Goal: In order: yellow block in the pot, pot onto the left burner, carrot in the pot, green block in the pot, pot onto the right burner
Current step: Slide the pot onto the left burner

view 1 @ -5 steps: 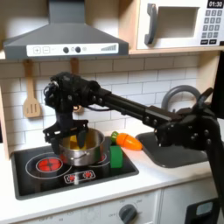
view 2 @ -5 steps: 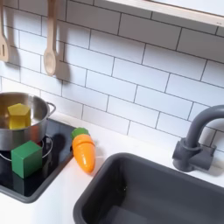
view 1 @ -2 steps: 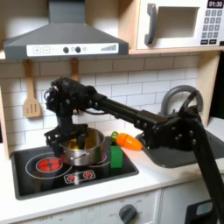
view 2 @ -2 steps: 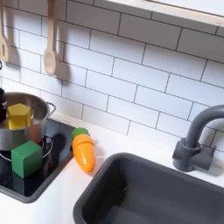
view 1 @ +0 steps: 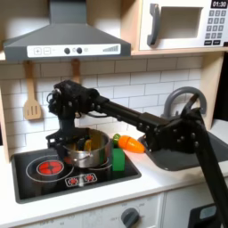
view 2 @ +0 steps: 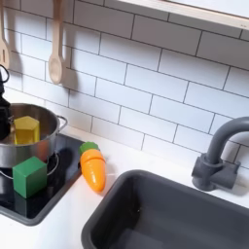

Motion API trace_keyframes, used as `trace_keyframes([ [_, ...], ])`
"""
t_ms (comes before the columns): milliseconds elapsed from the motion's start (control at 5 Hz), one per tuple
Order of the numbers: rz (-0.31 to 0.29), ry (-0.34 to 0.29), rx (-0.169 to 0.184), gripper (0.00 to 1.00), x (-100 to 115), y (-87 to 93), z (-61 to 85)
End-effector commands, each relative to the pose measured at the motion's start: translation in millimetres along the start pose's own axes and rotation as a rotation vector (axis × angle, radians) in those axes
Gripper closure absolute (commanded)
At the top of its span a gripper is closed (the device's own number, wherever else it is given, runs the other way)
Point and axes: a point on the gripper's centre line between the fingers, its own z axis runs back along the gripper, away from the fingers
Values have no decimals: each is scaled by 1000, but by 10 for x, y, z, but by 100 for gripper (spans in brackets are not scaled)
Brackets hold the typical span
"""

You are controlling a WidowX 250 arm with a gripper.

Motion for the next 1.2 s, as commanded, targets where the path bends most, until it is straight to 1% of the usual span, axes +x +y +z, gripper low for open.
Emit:
trace_keyframes([
  [0,-17,4,1,100,7,-36,-2],
  [400,-32,3,2,100,27,-96,-16],
  [600,-21,-7,7,100,1,-96,22],
  [800,0,-13,3,100,-57,-78,38],
  [1000,11,-9,-9,100,-137,-59,-16],
])
